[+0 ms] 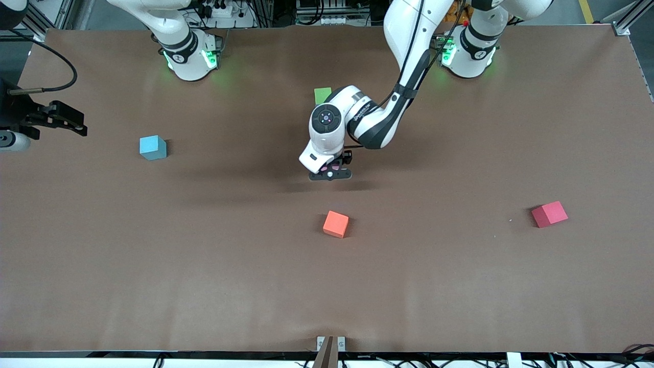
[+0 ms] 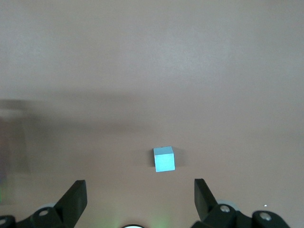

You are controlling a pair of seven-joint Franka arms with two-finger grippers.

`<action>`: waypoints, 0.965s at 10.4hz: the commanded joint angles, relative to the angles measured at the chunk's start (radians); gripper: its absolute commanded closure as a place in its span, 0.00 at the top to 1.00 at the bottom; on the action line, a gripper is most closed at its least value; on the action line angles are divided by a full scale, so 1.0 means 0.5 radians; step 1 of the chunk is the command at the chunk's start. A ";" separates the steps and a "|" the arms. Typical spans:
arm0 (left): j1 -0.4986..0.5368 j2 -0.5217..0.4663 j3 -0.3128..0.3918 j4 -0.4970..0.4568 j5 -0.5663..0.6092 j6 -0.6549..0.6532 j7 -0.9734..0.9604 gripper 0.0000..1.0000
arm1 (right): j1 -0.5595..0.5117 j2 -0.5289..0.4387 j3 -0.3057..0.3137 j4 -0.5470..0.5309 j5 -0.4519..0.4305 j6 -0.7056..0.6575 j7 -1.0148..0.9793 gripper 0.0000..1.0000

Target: Arrange blocks into number 1

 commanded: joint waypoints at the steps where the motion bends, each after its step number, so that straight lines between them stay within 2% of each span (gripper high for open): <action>1: 0.009 -0.074 0.036 0.033 0.032 0.002 -0.082 1.00 | 0.001 0.019 0.007 0.048 -0.033 -0.023 -0.016 1.00; 4: 0.034 -0.362 0.406 0.033 0.093 -0.013 -0.174 1.00 | 0.001 0.022 0.007 0.048 -0.033 -0.023 -0.016 1.00; 5: 0.088 -0.445 0.486 0.033 0.099 -0.041 -0.159 1.00 | 0.001 0.022 0.007 0.048 -0.033 -0.023 -0.013 1.00; 7: 0.336 -0.635 0.487 0.024 0.160 -0.178 0.060 1.00 | 0.001 0.035 0.007 0.048 -0.030 -0.020 -0.004 1.00; 8: 0.514 -0.745 0.469 0.021 0.160 -0.319 0.299 1.00 | 0.001 0.035 0.007 0.048 -0.036 -0.017 0.002 1.00; 9: 0.719 -0.846 0.387 0.018 0.160 -0.493 0.632 1.00 | -0.002 0.035 0.007 0.048 -0.036 -0.014 0.005 1.00; 10: 1.007 -0.945 0.225 0.018 0.160 -0.656 0.882 1.00 | -0.002 0.035 0.007 0.048 -0.036 -0.014 0.005 1.00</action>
